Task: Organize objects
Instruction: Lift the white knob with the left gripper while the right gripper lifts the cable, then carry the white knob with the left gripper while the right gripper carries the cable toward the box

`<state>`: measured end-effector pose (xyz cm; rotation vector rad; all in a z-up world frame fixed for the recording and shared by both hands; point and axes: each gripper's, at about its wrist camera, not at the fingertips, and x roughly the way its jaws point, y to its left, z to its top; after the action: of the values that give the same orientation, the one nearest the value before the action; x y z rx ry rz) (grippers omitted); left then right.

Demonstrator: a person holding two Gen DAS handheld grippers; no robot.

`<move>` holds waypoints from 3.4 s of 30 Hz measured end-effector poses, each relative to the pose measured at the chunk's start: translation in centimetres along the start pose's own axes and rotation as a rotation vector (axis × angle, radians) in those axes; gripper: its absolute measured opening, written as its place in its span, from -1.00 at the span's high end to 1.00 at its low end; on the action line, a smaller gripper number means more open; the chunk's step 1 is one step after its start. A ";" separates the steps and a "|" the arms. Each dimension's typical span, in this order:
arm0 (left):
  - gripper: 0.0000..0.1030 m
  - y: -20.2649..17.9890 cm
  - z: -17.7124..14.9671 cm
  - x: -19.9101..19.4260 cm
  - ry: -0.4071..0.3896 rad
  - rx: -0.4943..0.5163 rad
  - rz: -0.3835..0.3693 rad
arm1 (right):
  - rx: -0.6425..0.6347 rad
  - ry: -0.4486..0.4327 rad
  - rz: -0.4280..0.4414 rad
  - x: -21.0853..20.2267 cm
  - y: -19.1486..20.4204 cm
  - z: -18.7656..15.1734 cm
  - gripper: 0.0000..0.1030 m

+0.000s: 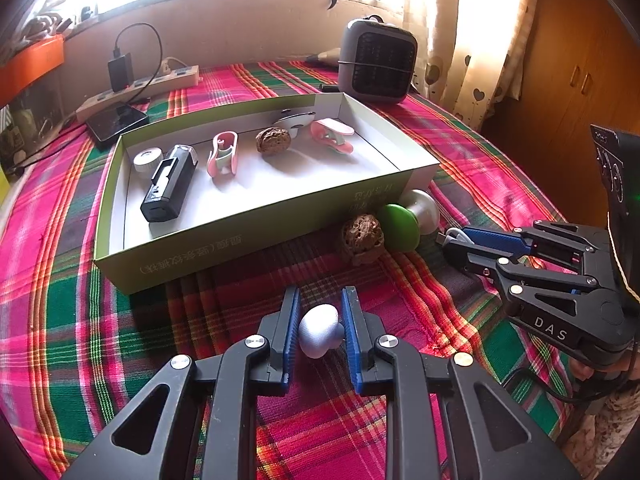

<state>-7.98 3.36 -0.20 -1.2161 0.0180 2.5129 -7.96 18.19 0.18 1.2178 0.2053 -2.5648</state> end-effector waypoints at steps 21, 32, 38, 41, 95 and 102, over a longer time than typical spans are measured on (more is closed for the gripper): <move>0.63 0.3 0.1 0.0 0.001 -0.008 -0.001 | 0.033 -0.002 0.007 -0.1 -0.3 0.1 0.60; 0.63 0.2 0.8 -1.3 -0.029 -0.005 -0.012 | 0.044 -0.018 0.005 -0.8 -0.5 0.3 0.60; 0.63 0.4 1.2 -1.7 -0.036 -0.010 -0.013 | 0.045 -0.033 0.007 -1.2 -0.6 0.8 0.60; 0.63 0.4 1.6 -1.9 -0.043 -0.011 -0.014 | 0.045 -0.039 0.014 -1.4 -0.6 1.0 0.60; 0.63 3.2 4.3 -1.5 -0.066 -0.047 -0.007 | 0.081 -0.012 0.125 0.3 -2.8 2.8 0.30; 0.63 3.1 4.2 -1.4 -0.064 -0.042 -0.007 | 0.076 -0.003 0.136 0.3 -3.3 1.9 0.30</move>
<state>-11.34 0.68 3.08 -1.1489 -0.0549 2.5568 -10.58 20.75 1.11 1.2098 0.0242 -2.4775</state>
